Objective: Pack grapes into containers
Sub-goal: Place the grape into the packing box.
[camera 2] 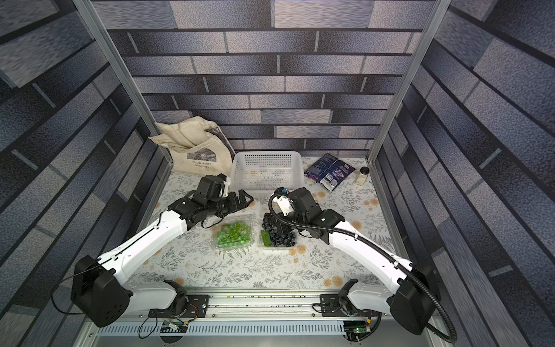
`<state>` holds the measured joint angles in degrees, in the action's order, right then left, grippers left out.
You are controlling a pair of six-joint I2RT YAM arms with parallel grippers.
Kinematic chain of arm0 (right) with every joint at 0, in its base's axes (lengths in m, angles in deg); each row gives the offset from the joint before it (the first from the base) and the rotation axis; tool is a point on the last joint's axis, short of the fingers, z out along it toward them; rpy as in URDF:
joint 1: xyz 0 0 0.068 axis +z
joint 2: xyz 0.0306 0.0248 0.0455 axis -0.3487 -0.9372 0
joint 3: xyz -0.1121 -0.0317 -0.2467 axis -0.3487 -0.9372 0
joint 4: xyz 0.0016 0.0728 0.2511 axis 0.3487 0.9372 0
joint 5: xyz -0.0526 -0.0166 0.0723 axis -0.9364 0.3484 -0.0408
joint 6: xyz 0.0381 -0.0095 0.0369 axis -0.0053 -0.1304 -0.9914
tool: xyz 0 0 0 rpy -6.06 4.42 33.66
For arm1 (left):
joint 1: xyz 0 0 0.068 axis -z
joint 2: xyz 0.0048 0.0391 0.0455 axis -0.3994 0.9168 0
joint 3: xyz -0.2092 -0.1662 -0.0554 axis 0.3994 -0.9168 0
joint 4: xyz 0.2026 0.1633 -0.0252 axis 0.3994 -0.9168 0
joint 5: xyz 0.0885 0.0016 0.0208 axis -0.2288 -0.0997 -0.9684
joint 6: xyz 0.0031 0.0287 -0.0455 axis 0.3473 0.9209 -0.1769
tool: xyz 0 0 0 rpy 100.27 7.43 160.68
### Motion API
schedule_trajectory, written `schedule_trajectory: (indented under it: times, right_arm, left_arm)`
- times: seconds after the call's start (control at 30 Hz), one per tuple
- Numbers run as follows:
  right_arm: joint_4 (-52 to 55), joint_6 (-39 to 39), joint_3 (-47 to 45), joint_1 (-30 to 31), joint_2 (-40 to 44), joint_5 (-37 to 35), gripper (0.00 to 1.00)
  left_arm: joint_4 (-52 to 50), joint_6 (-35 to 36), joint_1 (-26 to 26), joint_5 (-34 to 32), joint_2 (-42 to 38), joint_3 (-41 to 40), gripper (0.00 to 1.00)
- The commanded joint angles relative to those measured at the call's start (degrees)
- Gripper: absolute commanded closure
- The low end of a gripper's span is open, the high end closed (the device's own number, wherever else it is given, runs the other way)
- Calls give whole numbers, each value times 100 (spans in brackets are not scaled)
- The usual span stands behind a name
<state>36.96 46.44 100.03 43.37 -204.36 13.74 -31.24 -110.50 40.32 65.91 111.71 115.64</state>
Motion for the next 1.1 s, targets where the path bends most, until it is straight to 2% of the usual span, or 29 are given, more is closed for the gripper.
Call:
schedule_trajectory:
  times: [0.0, 0.57, 0.9, 1.07]
  right_arm:
    - [-275, 111, -11, -24, 782, -30, 100]
    - [155, 289, 385, -20, 1566, -31, 100]
    - [165, 189, -601, 15, 2966, 282, 100]
    - [618, 518, -1230, 198, 3741, 140, 100]
  left_arm:
    - [105, -31, -3, 102, -170, -97, 4]
    - [224, 4, 54, 208, -562, -244, 3]
    - [207, -51, 55, 197, -887, -547, 3]
    - [141, -78, 186, 93, -1092, -702, 3]
